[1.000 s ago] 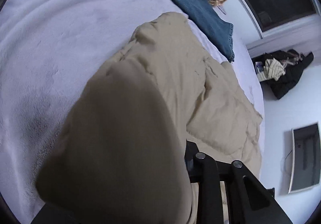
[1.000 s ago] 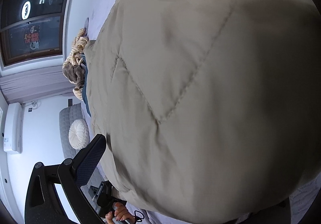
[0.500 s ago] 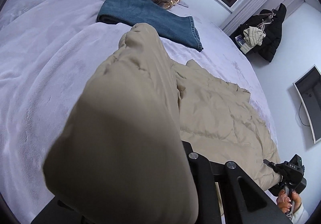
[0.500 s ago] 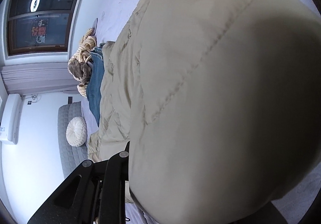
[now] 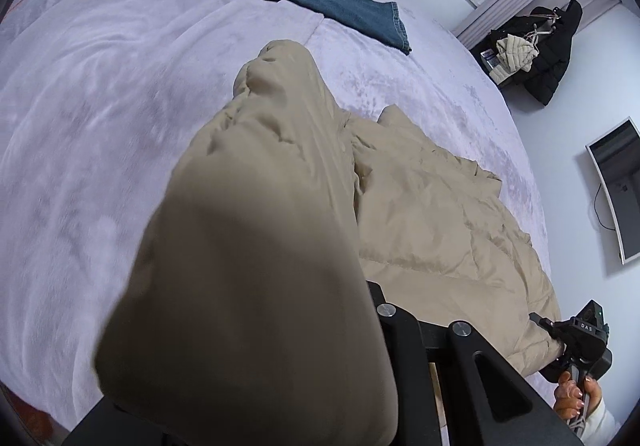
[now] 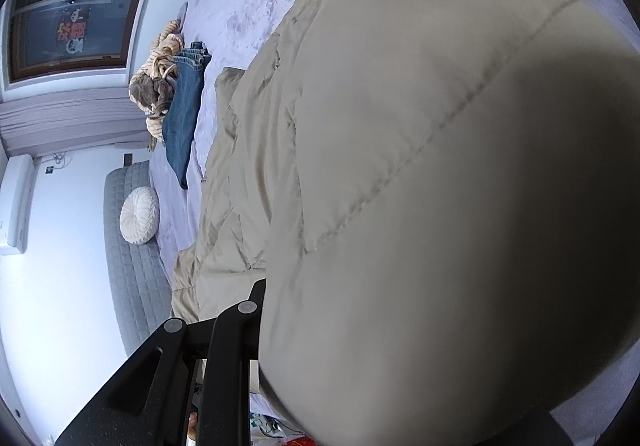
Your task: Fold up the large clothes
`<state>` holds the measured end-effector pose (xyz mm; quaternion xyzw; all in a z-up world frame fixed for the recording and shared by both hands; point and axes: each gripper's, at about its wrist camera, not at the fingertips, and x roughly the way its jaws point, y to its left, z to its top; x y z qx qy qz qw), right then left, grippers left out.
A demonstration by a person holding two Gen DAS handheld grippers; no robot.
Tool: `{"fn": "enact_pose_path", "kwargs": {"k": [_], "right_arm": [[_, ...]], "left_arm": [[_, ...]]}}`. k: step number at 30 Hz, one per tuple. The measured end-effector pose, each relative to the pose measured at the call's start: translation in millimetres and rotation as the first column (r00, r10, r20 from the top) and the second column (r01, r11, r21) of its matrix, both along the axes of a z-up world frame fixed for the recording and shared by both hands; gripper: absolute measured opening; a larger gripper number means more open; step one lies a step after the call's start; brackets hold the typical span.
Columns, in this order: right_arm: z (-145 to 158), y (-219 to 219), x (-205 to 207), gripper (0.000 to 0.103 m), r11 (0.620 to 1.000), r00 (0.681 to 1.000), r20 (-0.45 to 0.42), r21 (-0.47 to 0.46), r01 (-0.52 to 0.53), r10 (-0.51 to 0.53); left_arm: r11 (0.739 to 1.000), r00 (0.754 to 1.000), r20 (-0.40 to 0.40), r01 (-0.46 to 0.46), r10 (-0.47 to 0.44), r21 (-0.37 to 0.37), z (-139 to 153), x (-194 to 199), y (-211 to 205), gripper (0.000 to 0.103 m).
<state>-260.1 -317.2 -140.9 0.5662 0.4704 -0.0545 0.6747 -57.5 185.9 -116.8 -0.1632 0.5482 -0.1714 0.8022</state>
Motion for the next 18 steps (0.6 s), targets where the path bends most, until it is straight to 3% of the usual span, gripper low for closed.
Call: {"fn": "enact_pose_path", "kwargs": {"k": [6,9,12,18], "right_arm": [[-19,16,-29,0.030,1.000,0.998,-0.068,0.017,0.002,-0.001],[-25,15,-29,0.041,1.000,0.995,-0.101,0.002,-0.007,0.008],[-16,11,-33,0.045,0.998,0.991,-0.128,-0.053,-0.034,0.027],[-9,-5,-48,0.051,0.992,0.983,-0.185,-0.128,-0.011,-0.013]], "left_arm": [[0.989,0.986,-0.116,-0.114,0.124,0.090,-33,-34,32,0.050],[0.983,0.977,-0.128,-0.160,0.171,0.094,-36,-46,49,0.052],[0.959,0.972,-0.075,-0.205,0.223,0.197,-29,-52,61,0.063],[0.923,0.946,-0.098,-0.272,0.308,0.272,-43,-49,92,0.063]]}}
